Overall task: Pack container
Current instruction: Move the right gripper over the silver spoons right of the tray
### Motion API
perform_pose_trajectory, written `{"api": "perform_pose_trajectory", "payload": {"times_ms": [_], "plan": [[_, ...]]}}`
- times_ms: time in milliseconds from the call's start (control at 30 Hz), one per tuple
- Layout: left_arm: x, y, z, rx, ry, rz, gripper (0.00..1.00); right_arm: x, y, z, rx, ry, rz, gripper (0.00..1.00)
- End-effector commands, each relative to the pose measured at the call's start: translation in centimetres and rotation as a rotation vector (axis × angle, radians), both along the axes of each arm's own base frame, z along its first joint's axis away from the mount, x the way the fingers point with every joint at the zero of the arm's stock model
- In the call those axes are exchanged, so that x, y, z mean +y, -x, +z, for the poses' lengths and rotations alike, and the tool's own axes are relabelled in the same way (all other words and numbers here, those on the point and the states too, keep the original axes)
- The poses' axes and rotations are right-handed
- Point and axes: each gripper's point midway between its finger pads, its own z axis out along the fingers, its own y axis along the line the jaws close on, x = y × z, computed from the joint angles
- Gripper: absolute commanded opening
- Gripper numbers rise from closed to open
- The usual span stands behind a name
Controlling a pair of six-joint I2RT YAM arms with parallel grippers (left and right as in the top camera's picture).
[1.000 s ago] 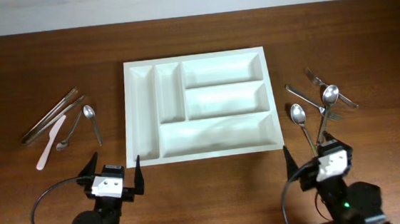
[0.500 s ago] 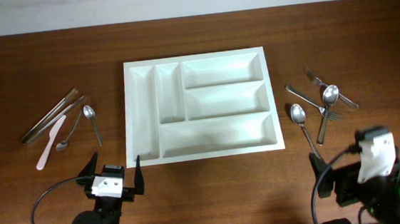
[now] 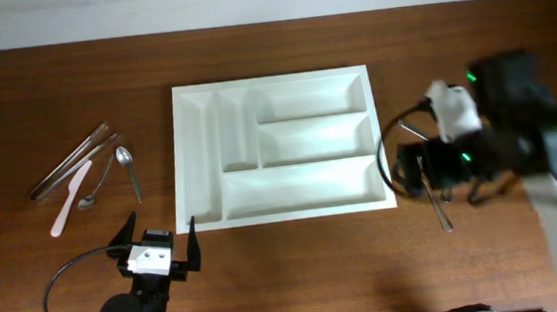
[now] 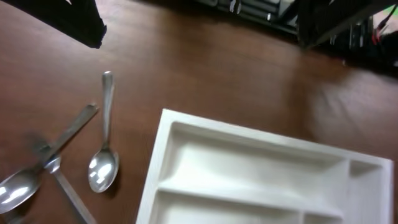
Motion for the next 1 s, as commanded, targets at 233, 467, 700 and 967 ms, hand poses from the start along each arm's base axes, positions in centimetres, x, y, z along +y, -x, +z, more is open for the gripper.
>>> {"api": "perform_pose_trajectory", "payload": {"times_ms": [233, 467, 700, 967], "plan": [[0.1, 0.0, -0.1, -0.002, 0.011, 0.008, 0.99, -2.1, -4.6, -5.6, 0.194, -0.013, -0.103, 0.99], [0.1, 0.0, -0.1, -0.002, 0.011, 0.008, 0.99, -8.5, -6.6, -5.7, 0.139, -0.06, -0.323, 0.99], [0.1, 0.0, -0.1, -0.002, 0.011, 0.008, 0.99, -11.2, -6.9, -7.1, 0.154, -0.101, -0.359, 0.93], [0.1, 0.0, -0.1, -0.002, 0.011, 0.008, 0.99, -10.9, -6.2, -14.0, 0.298, -0.116, -0.352, 0.85]]}}
